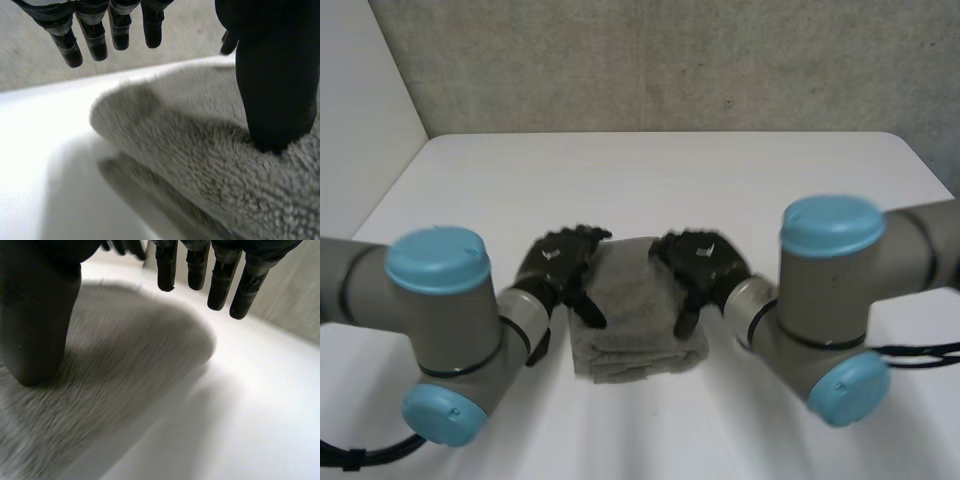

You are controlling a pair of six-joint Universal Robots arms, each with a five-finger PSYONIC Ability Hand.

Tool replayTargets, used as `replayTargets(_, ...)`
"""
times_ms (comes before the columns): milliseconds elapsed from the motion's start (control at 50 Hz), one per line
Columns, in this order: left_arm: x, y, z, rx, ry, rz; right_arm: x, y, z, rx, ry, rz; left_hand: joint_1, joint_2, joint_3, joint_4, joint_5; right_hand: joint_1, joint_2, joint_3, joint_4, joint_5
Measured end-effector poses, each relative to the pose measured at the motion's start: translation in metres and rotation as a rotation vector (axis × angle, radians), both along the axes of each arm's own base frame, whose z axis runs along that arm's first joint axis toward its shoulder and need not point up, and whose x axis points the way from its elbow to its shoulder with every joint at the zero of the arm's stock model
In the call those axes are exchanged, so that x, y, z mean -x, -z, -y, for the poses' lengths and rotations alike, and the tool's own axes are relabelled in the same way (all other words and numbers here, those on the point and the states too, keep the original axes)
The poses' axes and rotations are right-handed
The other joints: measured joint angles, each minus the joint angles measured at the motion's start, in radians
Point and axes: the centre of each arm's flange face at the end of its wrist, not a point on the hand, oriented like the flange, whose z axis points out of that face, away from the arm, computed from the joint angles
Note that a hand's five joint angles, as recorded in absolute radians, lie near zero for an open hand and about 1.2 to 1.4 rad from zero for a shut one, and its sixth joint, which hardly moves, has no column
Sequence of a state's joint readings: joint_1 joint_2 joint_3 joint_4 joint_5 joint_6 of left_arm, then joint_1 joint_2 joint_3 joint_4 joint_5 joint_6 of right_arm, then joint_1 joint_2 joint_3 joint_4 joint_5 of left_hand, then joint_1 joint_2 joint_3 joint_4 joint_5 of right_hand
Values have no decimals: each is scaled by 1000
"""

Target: Fold the towel.

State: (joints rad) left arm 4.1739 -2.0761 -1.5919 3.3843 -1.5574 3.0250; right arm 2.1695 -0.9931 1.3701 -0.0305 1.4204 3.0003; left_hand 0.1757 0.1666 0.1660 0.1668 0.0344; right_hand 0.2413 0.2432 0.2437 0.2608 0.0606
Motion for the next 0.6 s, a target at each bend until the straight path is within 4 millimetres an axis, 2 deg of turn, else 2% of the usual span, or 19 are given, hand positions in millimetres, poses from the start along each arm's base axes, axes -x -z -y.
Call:
replayTargets(20, 0, -6, 0, 11, -4, -5, 1, -5, 1, 10, 4, 7, 0, 0, 0, 0, 0, 0, 0, 0, 0, 0)
replayTargets(120, -3, -66, -2, 120, -22, -68, 16, -75, 7, 145, 51, 110, 0, 0, 0, 0, 0, 0, 0, 0, 0, 0)
replayTargets(160, -6, -105, -7, 191, -24, -111, 26, -112, 7, 215, 86, 171, 0, 0, 0, 0, 0, 0, 0, 0, 0, 0)
replayTargets(180, -6, -113, -8, 203, -25, -119, 29, -120, 7, 230, 97, 184, 0, 0, 0, 0, 0, 0, 0, 0, 0, 0)
replayTargets(220, -11, -150, -15, 264, -28, -156, 45, -150, 9, 281, 156, 230, 0, 0, 0, 0, 0, 0, 0, 0, 0, 0)
replayTargets(320, -28, -211, -31, 329, -63, -191, 79, -189, 15, 324, 306, 259, 0, 0, 0, 0, 0, 0, 0, 0, 0, 0)
replayTargets(380, -39, -229, -34, 323, -108, -179, 93, -197, 19, 316, 365, 245, 0, 2, 3, 2, 0, 0, 0, 0, 0, 0)
replayTargets(440, -50, -236, -34, 298, -153, -152, 103, -200, 23, 304, 406, 224, 0, 2, 3, 2, 0, 0, 0, 0, 0, 0)
replayTargets(600, -60, -238, -33, 264, -190, -95, 114, -200, 32, 304, 439, 191, 0, 0, 0, 0, 0, 0, 0, 0, 0, 0)
